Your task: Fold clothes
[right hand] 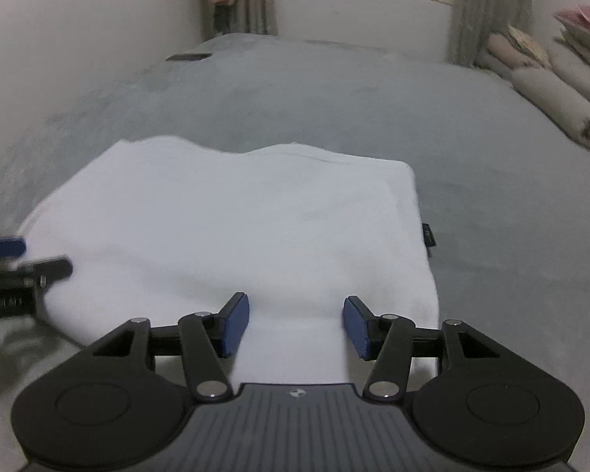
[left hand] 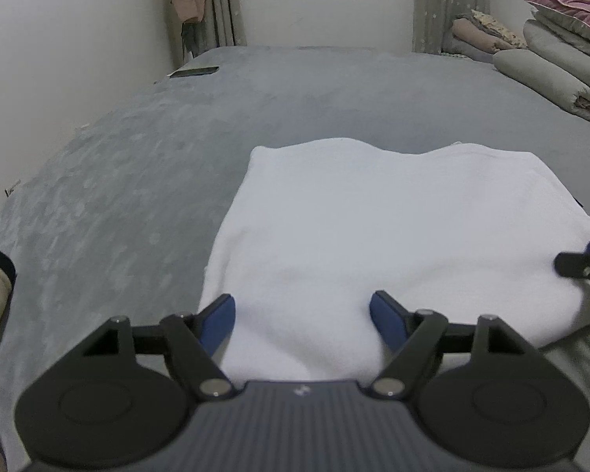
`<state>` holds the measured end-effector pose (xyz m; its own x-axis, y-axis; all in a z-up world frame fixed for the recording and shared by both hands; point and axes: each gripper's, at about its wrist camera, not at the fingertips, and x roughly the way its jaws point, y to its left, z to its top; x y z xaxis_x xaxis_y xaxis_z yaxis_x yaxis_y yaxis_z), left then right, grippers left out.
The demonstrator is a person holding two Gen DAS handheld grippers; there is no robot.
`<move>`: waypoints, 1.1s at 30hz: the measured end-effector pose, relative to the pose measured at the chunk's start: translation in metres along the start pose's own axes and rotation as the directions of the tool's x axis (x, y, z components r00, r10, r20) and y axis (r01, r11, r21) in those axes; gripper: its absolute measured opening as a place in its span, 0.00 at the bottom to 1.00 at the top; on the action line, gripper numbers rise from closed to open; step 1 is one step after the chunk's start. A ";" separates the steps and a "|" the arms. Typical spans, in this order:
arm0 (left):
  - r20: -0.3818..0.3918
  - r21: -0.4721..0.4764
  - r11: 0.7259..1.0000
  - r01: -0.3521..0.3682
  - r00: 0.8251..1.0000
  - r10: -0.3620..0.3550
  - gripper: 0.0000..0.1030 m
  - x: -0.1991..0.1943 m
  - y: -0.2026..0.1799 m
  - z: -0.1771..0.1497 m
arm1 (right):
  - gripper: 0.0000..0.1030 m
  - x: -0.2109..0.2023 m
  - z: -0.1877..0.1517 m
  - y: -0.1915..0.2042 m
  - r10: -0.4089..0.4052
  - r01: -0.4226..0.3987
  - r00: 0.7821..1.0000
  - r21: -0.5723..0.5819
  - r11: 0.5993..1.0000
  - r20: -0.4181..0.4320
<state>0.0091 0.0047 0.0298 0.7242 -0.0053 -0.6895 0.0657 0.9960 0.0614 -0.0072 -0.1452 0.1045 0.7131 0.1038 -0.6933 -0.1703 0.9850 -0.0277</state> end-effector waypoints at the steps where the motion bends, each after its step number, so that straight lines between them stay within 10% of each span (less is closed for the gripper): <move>1: 0.003 -0.002 1.000 0.001 1.000 -0.001 0.73 -0.002 0.000 0.001 | 0.49 -0.001 0.000 0.002 0.010 -0.010 1.000 -0.005 1.000 0.002; 21: -0.007 -0.028 0.999 0.043 0.999 -0.043 0.83 -0.001 -0.012 -0.005 | 0.54 -0.004 0.003 0.006 0.122 -0.123 0.992 -0.020 0.992 -0.018; 33: 0.030 -0.016 0.998 0.056 0.998 -0.056 0.77 -0.010 -0.017 -0.004 | 0.50 -0.010 0.001 -0.033 -0.001 0.004 0.999 0.091 0.996 -0.032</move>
<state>-0.0015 -0.0115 0.0326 0.7397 -0.0635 -0.6700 0.0953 0.9954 0.0109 -0.0081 -0.1791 0.1132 0.6912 0.0983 -0.7160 -0.1050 0.9939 0.0351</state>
